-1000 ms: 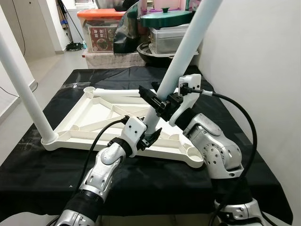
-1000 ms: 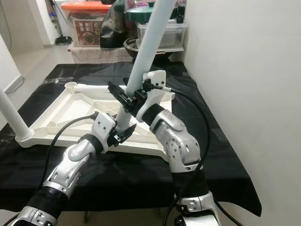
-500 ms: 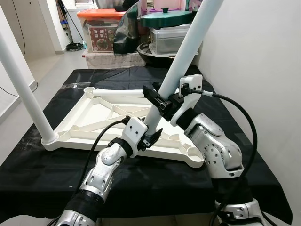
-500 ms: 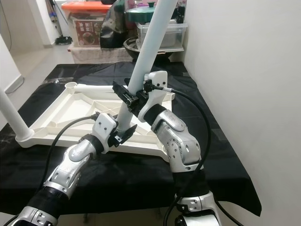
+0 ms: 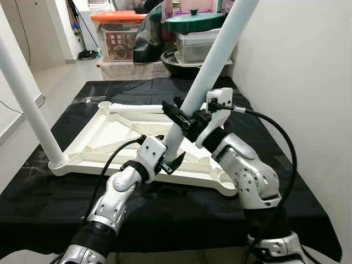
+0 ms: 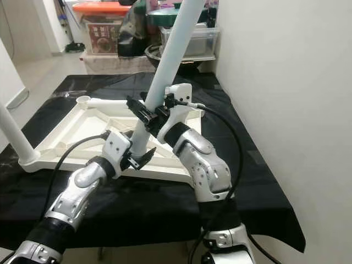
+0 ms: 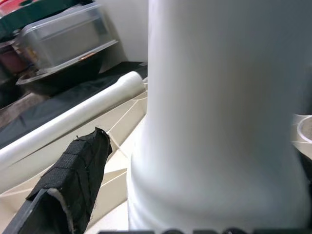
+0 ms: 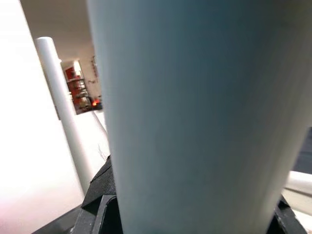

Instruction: Building children table

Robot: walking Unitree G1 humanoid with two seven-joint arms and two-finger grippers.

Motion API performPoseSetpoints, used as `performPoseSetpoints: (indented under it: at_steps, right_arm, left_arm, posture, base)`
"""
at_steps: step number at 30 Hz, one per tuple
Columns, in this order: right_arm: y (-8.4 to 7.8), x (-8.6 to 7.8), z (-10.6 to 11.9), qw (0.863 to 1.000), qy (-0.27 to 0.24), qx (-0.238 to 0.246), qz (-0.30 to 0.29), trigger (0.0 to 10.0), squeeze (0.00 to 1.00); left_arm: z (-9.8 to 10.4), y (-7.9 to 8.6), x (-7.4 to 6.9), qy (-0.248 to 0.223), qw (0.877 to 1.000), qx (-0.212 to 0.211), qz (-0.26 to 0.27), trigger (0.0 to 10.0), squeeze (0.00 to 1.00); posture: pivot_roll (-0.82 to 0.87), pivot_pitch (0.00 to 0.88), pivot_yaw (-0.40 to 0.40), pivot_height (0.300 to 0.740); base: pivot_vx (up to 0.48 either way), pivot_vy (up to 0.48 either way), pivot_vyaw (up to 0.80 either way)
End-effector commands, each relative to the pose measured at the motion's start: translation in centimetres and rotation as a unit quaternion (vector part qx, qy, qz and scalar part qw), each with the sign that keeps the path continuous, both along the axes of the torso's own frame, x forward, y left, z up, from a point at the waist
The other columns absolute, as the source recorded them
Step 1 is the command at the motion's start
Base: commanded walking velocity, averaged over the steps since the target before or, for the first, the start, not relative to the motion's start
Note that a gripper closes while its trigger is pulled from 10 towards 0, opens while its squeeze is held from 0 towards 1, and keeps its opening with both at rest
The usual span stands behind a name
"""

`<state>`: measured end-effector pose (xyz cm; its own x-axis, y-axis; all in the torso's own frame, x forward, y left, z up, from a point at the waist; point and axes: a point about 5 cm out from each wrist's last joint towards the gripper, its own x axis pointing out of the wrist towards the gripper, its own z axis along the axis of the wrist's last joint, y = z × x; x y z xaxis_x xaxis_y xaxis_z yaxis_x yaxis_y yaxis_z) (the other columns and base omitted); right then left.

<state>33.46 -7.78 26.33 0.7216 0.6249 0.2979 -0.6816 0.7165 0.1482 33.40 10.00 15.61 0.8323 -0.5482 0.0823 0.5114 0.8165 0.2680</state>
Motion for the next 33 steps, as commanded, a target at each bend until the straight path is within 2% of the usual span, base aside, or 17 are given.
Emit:
performPoseSetpoints:
  at_steps: [1, 3, 4, 5, 6, 8, 9, 10, 14, 15, 19, 20, 22, 26, 33]
  right_arm:
    - [-2.1, 1.1, 0.0, 0.997, 0.001, -0.017, -0.078, 10.0, 0.0]
    - [-3.9, 1.9, -0.2, 0.986, 0.003, -0.052, -0.158, 10.0, 0.0]
    - [-3.9, 1.9, -0.2, 0.986, 0.003, -0.052, -0.158, 10.0, 0.0]
    - [-4.7, 2.3, -0.5, 0.977, 0.011, -0.069, -0.199, 10.0, 0.0]
    - [-4.7, 2.3, -0.5, 0.977, 0.011, -0.069, -0.199, 10.0, 0.0]
    - [-5.9, 2.7, -0.2, 0.974, 0.022, -0.016, -0.225, 10.0, 0.0]
    - [-5.9, 2.7, -0.2, 0.974, 0.022, -0.016, -0.225, 10.0, 0.0]
    - [-6.2, 2.6, -0.1, 0.973, 0.001, -0.014, -0.229, 10.0, 0.0]
    - [-6.3, 2.3, -0.7, 0.972, -0.005, -0.021, -0.234, 10.0, 0.0]
    - [-5.8, 1.6, -1.2, 0.975, -0.029, -0.043, -0.215, 10.0, 0.0]
    - [-5.5, 1.0, -1.7, 0.979, -0.033, -0.045, -0.198, 10.0, 0.0]
    - [-5.2, 0.3, -2.1, 0.98, -0.044, -0.044, -0.189, 10.0, 0.0]
    - [-5.1, -0.2, -2.4, 0.981, -0.048, -0.035, -0.183, 10.0, 0.0]
    - [-5.7, -0.6, -2.5, 0.977, -0.051, -0.021, -0.205, 10.0, 0.0]
    - [-5.6, -1.2, -3.9, 0.977, -0.043, -0.034, -0.206, 10.0, 0.0]
  left_arm:
    - [-0.3, 2.0, -0.2, 0.005, 0.999, -0.006, 0.044, 10.0, 0.0]
    - [-0.4, 2.5, -1.1, 0.003, 0.998, -0.031, 0.059, 10.0, 0.0]
    - [-0.4, 2.5, -1.1, 0.003, 0.998, -0.031, 0.059, 10.0, 0.0]
    - [-0.5, 2.4, -1.6, -0.001, 0.998, -0.031, 0.063, 10.0, 0.0]
    - [-0.5, 2.4, -1.6, -0.001, 0.998, -0.031, 0.063, 10.0, 0.0]
    - [-0.6, 2.0, -2.6, 0.0, 0.996, -0.053, 0.072, 10.0, 0.0]
    - [-0.6, 2.0, -2.6, 0.0, 0.996, -0.053, 0.072, 10.0, 0.0]
    - [-0.6, 1.7, -3.0, -0.003, 0.996, -0.056, 0.076, 10.0, 0.0]
    - [-0.4, 1.2, -3.4, -0.006, 0.994, -0.07, 0.078, 10.0, 0.0]
    - [-0.1, 0.8, -3.7, -0.01, 0.994, -0.075, 0.078, 10.0, 0.0]
    - [0.0, 0.6, -4.0, -0.013, 0.994, -0.077, 0.078, 10.0, 0.0]
    - [0.2, 0.4, -4.3, -0.009, 0.992, -0.091, 0.082, 10.0, 0.0]
    - [0.5, 0.2, -4.6, -0.012, 0.992, -0.092, 0.083, 10.0, 0.0]
    - [1.7, 0.3, -4.9, -0.016, 0.986, -0.13, 0.107, 10.0, 0.0]
    - [2.3, 0.2, -5.0, -0.013, 0.984, -0.136, 0.118, 10.0, 0.0]
  posture:
    - [0.01, 0.0, -0.017, 0.74]
    - [0.02, 0.0, -0.016, 0.74]
    - [0.02, 0.0, -0.016, 0.74]
    - [0.01, 0.0, -0.016, 0.74]
    - [0.01, 0.0, -0.016, 0.74]
    - [0.01, 0.0, -0.018, 0.74]
    - [0.01, 0.0, -0.018, 0.74]
    - [0.01, 0.0, -0.017, 0.74]
    - [0.01, 0.0, -0.018, 0.74]
    - [0.01, 0.0, -0.015, 0.74]
    - [0.01, 0.0, -0.009, 0.74]
    - [0.01, 0.0, -0.018, 0.74]
    - [-0.01, 0.0, -0.024, 0.74]
    - [-0.03, 0.0, -0.019, 0.74]
    - [-0.03, 0.0, -0.018, 0.74]
  base:
    - [0.0, 0.0, 0.0]
    - [0.0, 0.0, 0.0]
    - [0.0, 0.0, 0.0]
    - [0.0, 0.0, 0.0]
    - [0.0, 0.0, 0.0]
    - [0.0, 0.0, 0.0]
    - [0.0, 0.0, 0.0]
    - [0.0, 0.0, 0.0]
    - [0.0, 0.0, 0.0]
    - [0.0, 0.0, 0.0]
    - [0.0, 0.0, 0.0]
    - [0.0, 0.0, 0.0]
    - [0.0, 0.0, 0.0]
    - [0.0, 0.0, 0.8]
    - [0.0, 0.0, 0.8]
